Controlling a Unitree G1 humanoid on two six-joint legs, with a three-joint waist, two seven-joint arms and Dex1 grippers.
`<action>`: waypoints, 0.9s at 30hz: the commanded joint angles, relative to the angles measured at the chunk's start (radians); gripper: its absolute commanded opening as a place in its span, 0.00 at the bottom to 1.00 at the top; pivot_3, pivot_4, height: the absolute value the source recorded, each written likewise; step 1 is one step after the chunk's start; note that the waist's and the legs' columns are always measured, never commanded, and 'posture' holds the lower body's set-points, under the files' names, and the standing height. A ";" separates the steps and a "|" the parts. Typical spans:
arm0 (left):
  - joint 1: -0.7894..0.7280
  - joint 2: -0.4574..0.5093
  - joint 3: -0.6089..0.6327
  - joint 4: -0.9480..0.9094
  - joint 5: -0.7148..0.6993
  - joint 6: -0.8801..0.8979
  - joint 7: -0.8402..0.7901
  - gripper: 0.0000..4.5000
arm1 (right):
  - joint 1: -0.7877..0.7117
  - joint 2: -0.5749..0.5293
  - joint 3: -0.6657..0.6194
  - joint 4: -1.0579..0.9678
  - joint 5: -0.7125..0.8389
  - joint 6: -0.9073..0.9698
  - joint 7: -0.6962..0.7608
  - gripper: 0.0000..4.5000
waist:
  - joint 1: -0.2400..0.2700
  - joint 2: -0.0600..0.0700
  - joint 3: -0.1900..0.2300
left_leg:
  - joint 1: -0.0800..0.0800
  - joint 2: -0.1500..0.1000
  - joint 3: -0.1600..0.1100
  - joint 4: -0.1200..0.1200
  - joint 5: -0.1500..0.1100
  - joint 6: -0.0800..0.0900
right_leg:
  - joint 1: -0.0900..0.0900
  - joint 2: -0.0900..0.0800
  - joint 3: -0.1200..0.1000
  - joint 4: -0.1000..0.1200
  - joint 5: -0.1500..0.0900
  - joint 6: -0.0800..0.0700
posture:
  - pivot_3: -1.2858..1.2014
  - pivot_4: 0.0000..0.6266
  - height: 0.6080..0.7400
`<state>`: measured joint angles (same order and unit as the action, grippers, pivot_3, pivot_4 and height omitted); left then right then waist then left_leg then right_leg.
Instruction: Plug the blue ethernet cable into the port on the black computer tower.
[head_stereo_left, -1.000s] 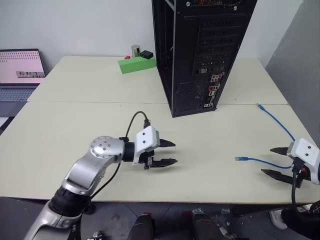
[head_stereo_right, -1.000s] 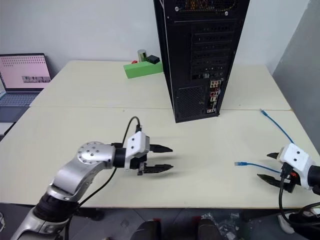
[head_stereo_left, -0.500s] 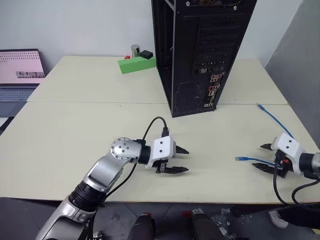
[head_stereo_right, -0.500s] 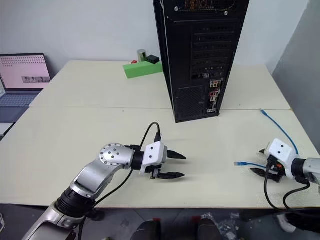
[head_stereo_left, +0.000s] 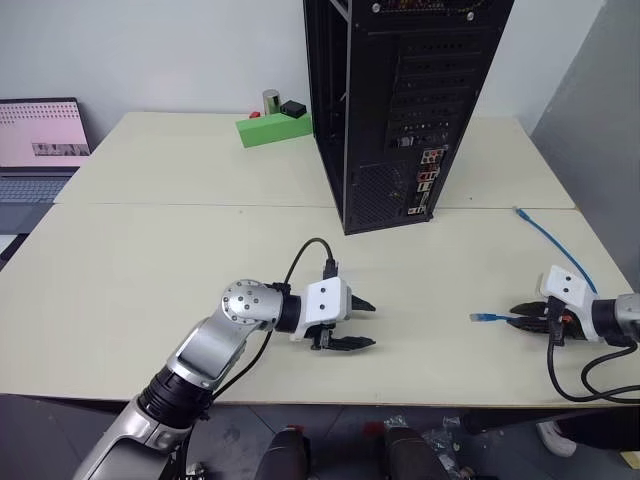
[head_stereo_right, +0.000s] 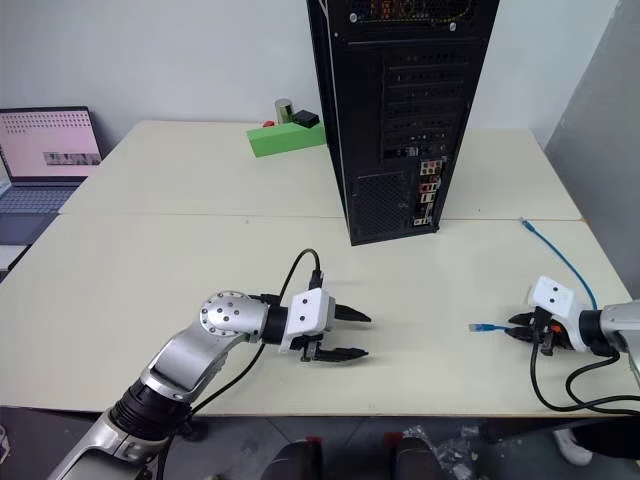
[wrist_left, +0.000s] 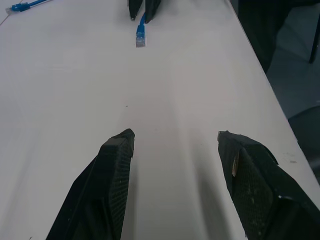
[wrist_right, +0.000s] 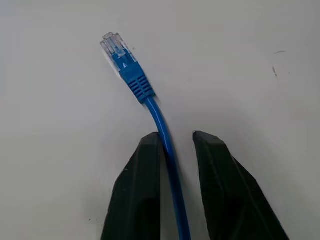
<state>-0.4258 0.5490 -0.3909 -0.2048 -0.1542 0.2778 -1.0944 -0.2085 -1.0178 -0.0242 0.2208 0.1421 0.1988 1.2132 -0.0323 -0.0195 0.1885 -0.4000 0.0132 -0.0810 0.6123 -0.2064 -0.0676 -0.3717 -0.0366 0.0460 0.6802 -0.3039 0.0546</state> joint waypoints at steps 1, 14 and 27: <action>-0.007 -0.006 -0.001 -0.029 0.009 -0.005 0.011 0.64 | 0.012 0.000 -0.015 -0.073 0.026 0.006 0.009 0.00 | 0.000 0.000 0.000 | 0.000 0.000 0.000 0.000 0.000 0.000 | 0.000 0.000 0.000 0.000 0.000 0.000 | 0.52 0.24 1.00; -0.129 -0.086 -0.017 0.127 0.072 -0.014 0.037 0.64 | -0.033 0.123 0.071 -0.504 0.101 0.260 -0.082 0.00 | 0.000 0.000 0.000 | 0.000 0.000 -0.001 0.000 0.000 0.000 | 0.000 0.000 0.000 0.000 0.000 0.000 | 0.52 0.24 1.00; -0.169 -0.154 -0.037 0.171 0.096 0.026 0.048 0.55 | -0.118 0.193 0.180 -0.550 0.093 0.340 -0.133 0.00 | 0.000 0.000 0.000 | -0.001 0.000 -0.001 0.001 0.000 0.000 | -0.001 0.000 -0.001 0.000 0.000 0.000 | 0.52 0.24 1.00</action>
<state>-0.5821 0.3966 -0.4322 -0.0228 -0.0569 0.3012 -1.0494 -0.3037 -0.8249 0.1592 -0.3108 0.2327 0.5372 1.0837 -0.0325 -0.0195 0.1885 -0.4011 0.0129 -0.0825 0.6129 -0.2063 -0.0677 -0.3724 -0.0365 0.0447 0.6805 -0.3039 0.0547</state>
